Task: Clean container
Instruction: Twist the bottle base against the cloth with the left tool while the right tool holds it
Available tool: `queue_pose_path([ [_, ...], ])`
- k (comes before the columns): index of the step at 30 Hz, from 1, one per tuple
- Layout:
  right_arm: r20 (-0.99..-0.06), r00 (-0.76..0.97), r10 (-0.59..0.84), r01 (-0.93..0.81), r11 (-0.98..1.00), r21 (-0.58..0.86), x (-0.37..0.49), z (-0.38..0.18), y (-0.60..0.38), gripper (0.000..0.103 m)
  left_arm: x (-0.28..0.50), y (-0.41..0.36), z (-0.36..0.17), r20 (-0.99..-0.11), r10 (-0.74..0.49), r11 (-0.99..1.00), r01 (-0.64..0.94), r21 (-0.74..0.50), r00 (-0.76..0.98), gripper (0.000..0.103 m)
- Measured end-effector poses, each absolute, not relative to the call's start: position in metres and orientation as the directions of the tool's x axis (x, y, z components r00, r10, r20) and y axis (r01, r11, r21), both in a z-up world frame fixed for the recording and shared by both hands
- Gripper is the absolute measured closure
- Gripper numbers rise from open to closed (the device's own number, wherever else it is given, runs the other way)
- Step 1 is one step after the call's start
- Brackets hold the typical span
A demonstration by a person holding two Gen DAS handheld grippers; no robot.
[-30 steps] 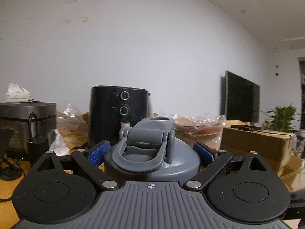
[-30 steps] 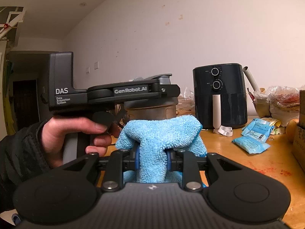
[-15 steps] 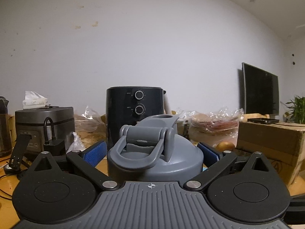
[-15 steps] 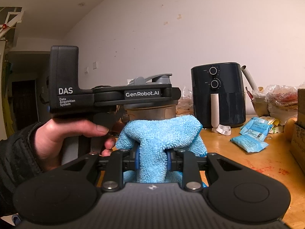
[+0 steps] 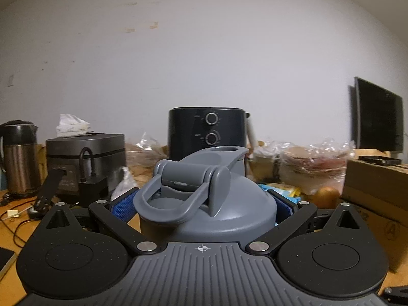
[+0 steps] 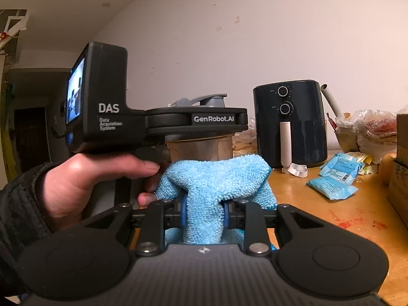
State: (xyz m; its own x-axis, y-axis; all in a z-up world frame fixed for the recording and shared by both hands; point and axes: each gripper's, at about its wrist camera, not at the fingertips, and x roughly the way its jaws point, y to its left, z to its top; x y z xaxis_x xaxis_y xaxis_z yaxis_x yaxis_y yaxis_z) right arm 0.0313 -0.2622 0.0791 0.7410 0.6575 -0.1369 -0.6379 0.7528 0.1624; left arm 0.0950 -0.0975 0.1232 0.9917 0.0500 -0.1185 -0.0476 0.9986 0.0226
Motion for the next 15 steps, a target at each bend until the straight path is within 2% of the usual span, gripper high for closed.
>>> queue_pose_path([
  [15, -0.141, 0.748, 0.649, -0.627, 0.760, 0.169, 0.033, 0.077, -0.265, 0.077, 0.094, -0.115, 0.126, -0.105, 0.206, 0.978, -0.208, -0.002, 0.973, 0.000],
])
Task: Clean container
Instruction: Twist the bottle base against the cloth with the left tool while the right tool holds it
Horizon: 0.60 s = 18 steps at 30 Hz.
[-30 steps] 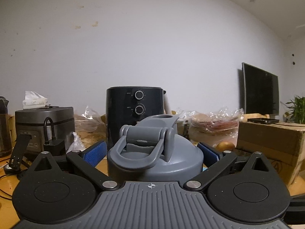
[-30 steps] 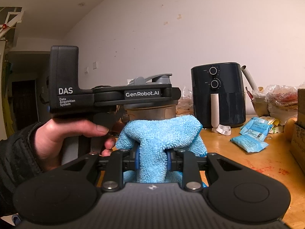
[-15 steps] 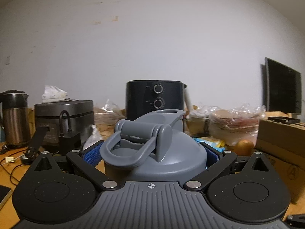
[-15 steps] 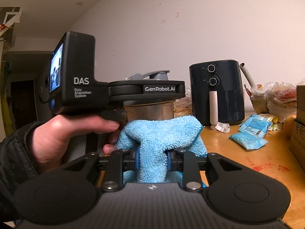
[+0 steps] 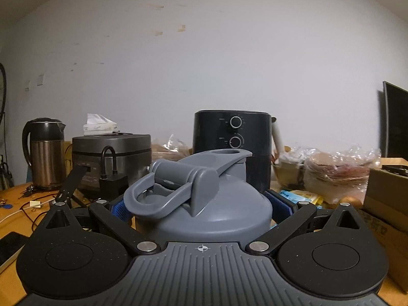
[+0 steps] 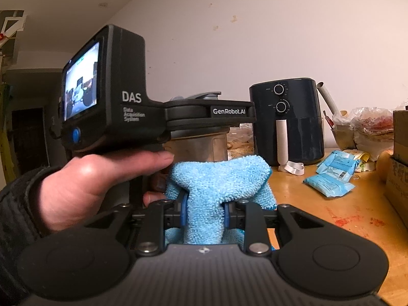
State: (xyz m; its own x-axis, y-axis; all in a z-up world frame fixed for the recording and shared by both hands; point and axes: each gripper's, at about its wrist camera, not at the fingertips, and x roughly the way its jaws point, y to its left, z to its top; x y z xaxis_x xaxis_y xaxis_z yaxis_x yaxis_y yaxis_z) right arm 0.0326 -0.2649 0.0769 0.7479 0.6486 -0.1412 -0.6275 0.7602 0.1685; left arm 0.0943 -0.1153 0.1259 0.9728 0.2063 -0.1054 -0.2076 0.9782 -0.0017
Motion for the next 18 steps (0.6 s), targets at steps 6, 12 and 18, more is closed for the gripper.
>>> queue_pose_path([
  [6, -0.141, 0.749, 0.647, -0.626, 0.761, 0.170, 0.031, 0.077, -0.265, 0.077, 0.096, -0.115, 0.127, -0.110, 0.218, 0.975, -0.221, -0.009, 0.970, 0.005],
  [12, -0.142, 0.748, 0.648, -0.627, 0.761, 0.168, 0.031, 0.077, -0.264, 0.077, 0.095, -0.114, 0.127, -0.111, 0.200, 0.979, -0.202, -0.007, 0.974, 0.008],
  [18, -0.141, 0.748, 0.648, -0.628, 0.760, 0.168, 0.032, 0.077, -0.265, 0.077, 0.093, -0.102, 0.126, -0.113, 0.100, 0.995, -0.101, -0.002, 0.989, 0.008],
])
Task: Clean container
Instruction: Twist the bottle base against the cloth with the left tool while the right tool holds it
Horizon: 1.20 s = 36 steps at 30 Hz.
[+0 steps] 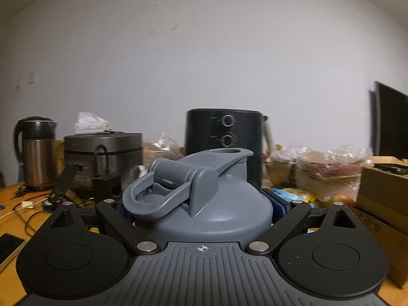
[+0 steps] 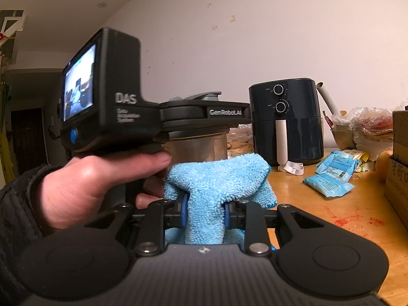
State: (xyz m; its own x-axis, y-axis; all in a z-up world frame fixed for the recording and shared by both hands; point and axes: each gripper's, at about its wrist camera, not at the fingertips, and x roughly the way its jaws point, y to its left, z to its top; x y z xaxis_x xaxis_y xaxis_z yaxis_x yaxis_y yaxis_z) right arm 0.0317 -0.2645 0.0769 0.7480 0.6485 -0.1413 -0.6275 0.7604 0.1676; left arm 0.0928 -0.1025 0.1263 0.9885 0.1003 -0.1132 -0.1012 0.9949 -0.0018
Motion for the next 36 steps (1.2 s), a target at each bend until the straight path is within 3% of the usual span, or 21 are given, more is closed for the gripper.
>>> queue_pose_path([
  [18, -0.146, 0.744, 0.652, -0.630, 0.758, 0.171, 0.031, 0.077, -0.261, 0.077, 0.100, -0.063, 0.121, -0.120, -0.289, 0.957, 0.291, -0.003, 0.950, 0.008],
  [36, -0.164, 0.722, 0.673, -0.652, 0.740, 0.167, 0.032, 0.078, -0.253, 0.077, 0.117, -0.021, 0.114, -0.131, -0.648, 0.757, 0.653, -0.011, 0.750, 0.008],
])
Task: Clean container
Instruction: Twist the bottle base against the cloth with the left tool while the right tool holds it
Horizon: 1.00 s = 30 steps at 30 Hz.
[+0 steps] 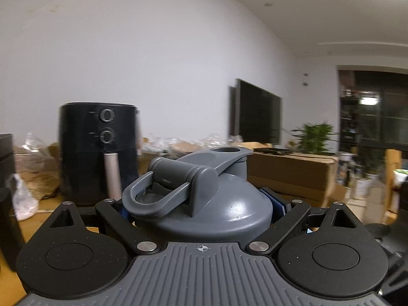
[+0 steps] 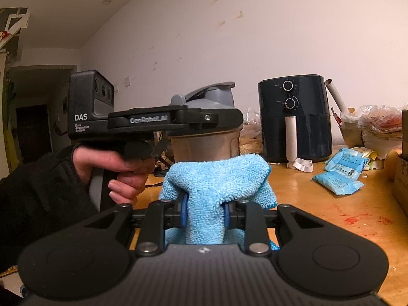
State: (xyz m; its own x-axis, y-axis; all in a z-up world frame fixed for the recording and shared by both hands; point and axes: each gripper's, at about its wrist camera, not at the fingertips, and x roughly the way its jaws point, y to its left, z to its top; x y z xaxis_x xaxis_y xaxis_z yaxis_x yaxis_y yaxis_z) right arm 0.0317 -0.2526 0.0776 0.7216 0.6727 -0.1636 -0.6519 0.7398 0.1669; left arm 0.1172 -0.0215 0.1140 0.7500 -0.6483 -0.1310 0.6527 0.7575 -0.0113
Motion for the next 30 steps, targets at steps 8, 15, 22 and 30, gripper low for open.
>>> queue_pose_path([
  [8, -0.178, 0.718, 0.673, -0.653, 0.740, 0.163, 0.033, 0.078, -0.247, 0.077, 0.126, -0.011, 0.111, -0.133, -0.736, 0.671, 0.742, -0.014, 0.663, 0.008],
  [15, -0.180, 0.714, 0.676, -0.657, 0.737, 0.161, 0.031, 0.078, -0.246, 0.077, 0.129, -0.004, 0.110, -0.127, -0.795, 0.599, 0.800, -0.013, 0.593, 0.008],
  [22, -0.182, 0.712, 0.679, -0.658, 0.735, 0.164, 0.030, 0.078, -0.245, 0.077, 0.137, 0.002, 0.109, -0.119, -0.844, 0.528, 0.849, -0.014, 0.523, 0.008],
  [30, -0.181, 0.711, 0.679, -0.659, 0.734, 0.166, 0.032, 0.078, -0.243, 0.077, 0.140, 0.001, 0.108, -0.118, -0.849, 0.521, 0.854, -0.015, 0.516, 0.008],
])
